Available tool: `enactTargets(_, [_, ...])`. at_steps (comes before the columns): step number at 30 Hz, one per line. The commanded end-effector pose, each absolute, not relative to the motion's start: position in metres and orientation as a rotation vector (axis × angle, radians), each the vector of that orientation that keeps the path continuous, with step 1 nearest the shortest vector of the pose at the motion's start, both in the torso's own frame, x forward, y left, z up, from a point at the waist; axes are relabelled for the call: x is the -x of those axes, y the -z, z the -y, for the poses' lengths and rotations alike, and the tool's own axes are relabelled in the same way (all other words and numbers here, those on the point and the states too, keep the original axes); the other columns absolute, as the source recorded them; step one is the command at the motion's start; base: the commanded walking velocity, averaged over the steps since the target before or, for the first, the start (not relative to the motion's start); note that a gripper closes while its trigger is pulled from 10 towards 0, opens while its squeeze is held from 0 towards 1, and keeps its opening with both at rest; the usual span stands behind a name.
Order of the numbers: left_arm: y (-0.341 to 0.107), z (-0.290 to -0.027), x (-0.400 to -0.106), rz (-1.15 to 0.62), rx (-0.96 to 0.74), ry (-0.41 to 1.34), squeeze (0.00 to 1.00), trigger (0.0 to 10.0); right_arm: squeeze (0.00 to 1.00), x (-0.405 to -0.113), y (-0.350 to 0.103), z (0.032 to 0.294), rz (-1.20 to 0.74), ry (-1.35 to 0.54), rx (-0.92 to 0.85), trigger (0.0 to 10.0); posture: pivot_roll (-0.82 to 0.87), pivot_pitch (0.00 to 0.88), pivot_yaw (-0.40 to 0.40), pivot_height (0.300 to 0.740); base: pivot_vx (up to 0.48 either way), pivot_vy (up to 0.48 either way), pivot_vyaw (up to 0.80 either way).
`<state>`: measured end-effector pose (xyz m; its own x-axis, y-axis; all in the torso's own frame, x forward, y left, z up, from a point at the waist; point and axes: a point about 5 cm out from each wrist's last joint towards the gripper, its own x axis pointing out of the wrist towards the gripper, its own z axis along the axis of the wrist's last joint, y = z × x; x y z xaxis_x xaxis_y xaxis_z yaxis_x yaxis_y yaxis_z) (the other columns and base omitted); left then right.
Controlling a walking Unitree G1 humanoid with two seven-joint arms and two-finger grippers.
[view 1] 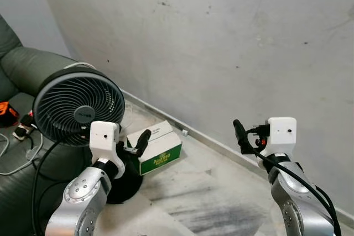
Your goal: Hang keys on a hook
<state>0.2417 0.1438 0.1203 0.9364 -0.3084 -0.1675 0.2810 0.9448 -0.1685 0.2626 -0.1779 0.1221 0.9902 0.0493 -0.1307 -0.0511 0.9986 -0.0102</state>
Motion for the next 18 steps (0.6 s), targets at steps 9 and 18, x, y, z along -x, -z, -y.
enactTargets(9, [-0.1244, -0.1388, -0.2424, -0.182, 0.159, 0.316, 0.00, 10.0, 0.00, -0.2631, -0.1258, 0.1831, -0.133, -0.037, 0.032, 10.0, -0.02, 0.111, -0.003, 0.740, 0.000, 0.000, -0.53])
enactTargets(18, [-0.1210, -0.1384, -0.2428, -0.192, 0.149, 0.321, 0.00, 10.0, 0.00, -0.2640, -0.1268, 0.1847, -0.132, -0.036, 0.042, 10.0, -0.02, 0.107, -0.007, 0.740, 0.000, 0.000, -0.80])
